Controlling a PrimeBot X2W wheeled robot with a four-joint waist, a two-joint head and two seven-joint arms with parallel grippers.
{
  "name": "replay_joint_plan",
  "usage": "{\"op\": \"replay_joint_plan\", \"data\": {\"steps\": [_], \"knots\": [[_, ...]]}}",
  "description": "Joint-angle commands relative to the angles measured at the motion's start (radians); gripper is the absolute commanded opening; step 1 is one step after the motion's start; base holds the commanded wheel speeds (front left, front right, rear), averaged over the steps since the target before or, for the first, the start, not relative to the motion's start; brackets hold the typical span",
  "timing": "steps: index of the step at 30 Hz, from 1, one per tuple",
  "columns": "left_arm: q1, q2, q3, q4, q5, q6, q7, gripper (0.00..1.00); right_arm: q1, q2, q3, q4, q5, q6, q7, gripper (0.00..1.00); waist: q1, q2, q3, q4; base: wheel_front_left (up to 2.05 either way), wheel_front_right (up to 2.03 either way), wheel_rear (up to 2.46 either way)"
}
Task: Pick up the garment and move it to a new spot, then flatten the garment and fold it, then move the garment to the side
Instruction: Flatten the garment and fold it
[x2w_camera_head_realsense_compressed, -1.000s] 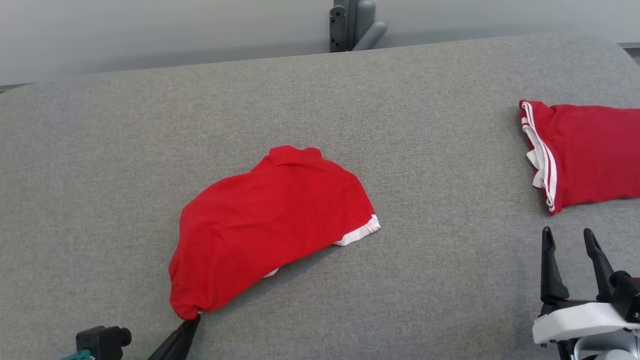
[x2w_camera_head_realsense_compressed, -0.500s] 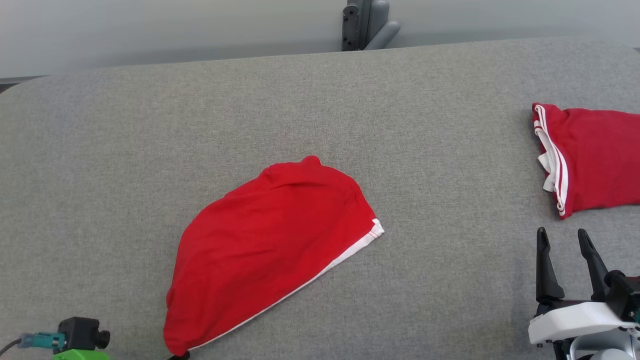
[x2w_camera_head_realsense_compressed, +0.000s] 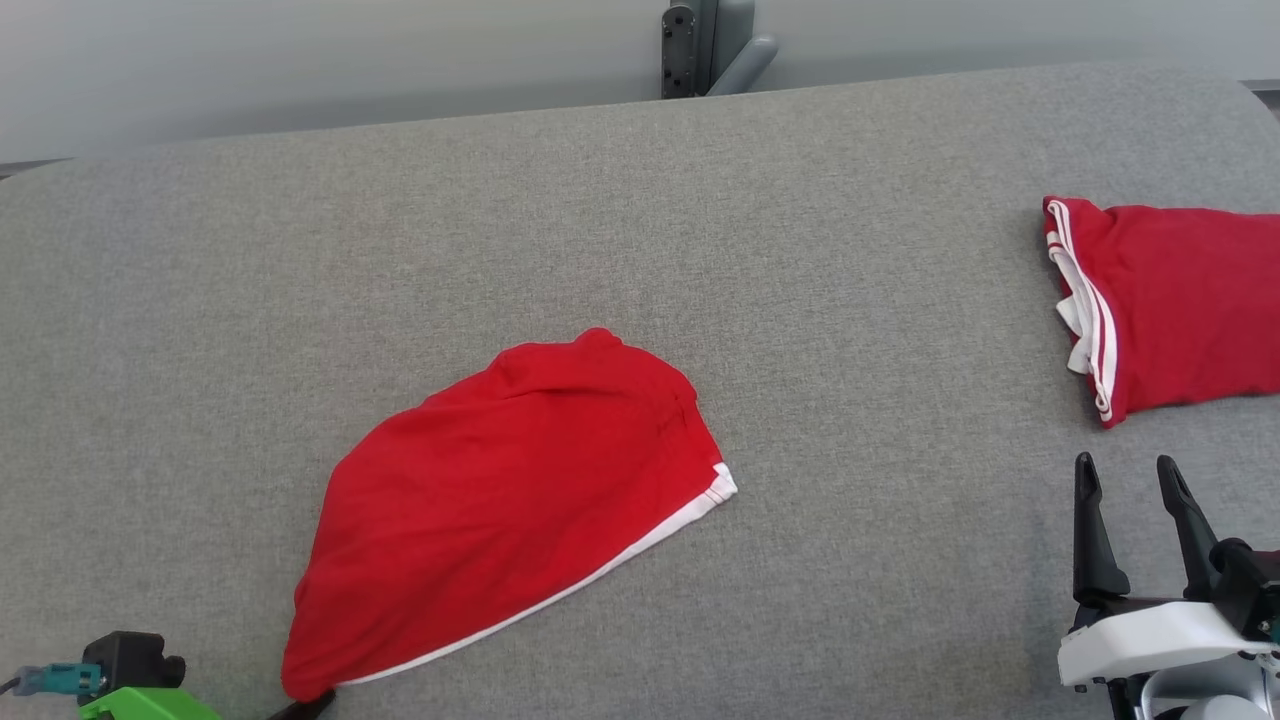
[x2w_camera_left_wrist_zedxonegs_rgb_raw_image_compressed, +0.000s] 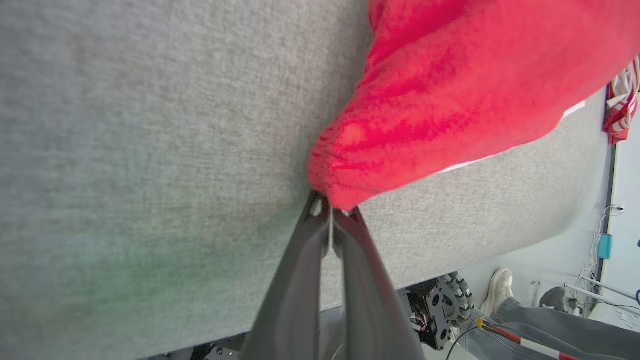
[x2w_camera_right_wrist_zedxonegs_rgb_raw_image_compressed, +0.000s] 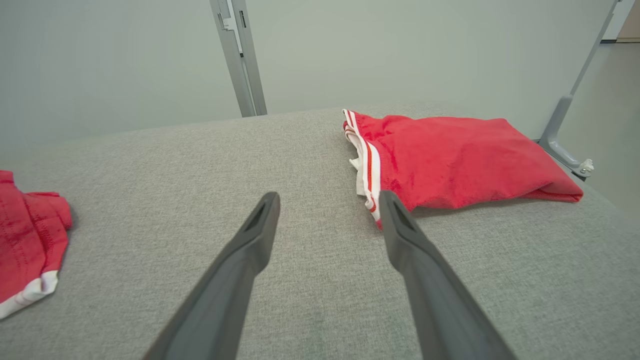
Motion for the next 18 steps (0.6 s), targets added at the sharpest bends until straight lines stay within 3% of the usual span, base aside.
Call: {"op": "replay_joint_plan", "data": {"steps": [1,6,12,14,18], "knots": [[0.0,0.01,-0.003,0.02,0.041,0.013,-0.031,1.0,0.005,-0.002,-0.004,-0.002,-0.003,0.0,-0.003,1.0,0.0,0.0,-0.005,-0.003,0.0,0.0,0.0],[0.076,0.057,-0.015,0.01,0.091,0.035,-0.079,1.0,0.017,-0.002,-0.012,-0.004,-0.002,0.0,-0.003,1.0,0.0,0.0,-0.015,-0.002,0.0,0.0,0.0],[0.103,0.118,0.015,-0.046,0.139,0.104,-0.146,1.0,0.021,-0.002,-0.014,-0.008,-0.002,0.0,-0.003,1.0,0.0,0.0,-0.018,0.01,0.0,0.0,0.0],[0.082,0.125,0.037,-0.073,0.171,0.14,-0.2,1.0,0.015,-0.002,-0.009,-0.007,-0.004,0.0,-0.002,1.0,0.0,0.0,-0.019,0.009,0.0,0.0,0.0],[0.048,0.103,0.06,-0.164,0.235,0.158,-0.303,1.0,0.006,-0.003,0.002,-0.009,-0.006,0.0,-0.003,1.0,0.0,0.0,-0.024,-0.001,0.0,0.0,0.0]]}}
